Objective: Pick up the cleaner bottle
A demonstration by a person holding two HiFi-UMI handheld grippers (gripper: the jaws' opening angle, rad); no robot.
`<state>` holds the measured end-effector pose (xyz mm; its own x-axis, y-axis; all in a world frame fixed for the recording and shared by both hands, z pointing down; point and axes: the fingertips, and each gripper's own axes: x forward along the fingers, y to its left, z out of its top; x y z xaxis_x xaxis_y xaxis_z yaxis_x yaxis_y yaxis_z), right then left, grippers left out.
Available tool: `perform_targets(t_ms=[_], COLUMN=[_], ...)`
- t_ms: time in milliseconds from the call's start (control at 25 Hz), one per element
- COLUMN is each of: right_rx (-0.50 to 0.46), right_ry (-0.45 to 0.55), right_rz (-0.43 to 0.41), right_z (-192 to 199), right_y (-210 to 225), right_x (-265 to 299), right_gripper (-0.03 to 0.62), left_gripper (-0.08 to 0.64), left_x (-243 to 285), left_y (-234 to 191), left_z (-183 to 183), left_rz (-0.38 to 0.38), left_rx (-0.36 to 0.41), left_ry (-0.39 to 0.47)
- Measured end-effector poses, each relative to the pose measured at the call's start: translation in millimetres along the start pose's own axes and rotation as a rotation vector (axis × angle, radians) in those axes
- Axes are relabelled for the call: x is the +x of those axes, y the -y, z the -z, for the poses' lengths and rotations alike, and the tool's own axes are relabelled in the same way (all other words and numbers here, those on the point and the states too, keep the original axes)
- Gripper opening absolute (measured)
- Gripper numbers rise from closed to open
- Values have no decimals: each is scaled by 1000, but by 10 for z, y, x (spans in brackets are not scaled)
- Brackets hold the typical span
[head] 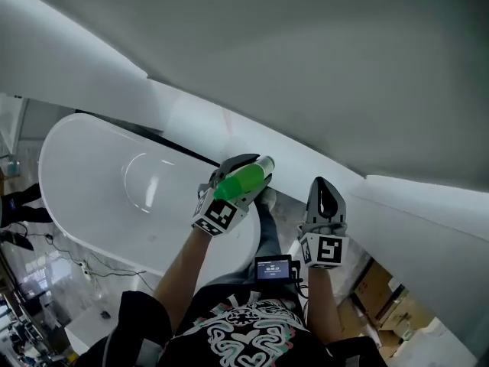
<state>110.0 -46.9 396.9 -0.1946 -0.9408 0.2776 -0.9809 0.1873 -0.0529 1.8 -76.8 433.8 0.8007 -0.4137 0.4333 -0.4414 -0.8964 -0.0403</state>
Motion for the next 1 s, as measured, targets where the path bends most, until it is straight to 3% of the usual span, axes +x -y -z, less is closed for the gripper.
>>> perform_targets(t_ms=[200,560,1000], right_rx=[-86,-95,-88], right_ry=[53,99,142], right_rz=[-12,38,81], right_z=[-336,-736,-983], right_y=[-86,-194,-232], right_x=[-297,-780,-1263], right_gripper=[28,28,28], left_gripper=[213,213,213], left_x=[-273,-786,-1140], left_y=[191,329,600], left_z=[-323,-846,-1110], left_rz=[-49,-135,-170], left_rx=[25,3,5], left_ry=[32,30,62])
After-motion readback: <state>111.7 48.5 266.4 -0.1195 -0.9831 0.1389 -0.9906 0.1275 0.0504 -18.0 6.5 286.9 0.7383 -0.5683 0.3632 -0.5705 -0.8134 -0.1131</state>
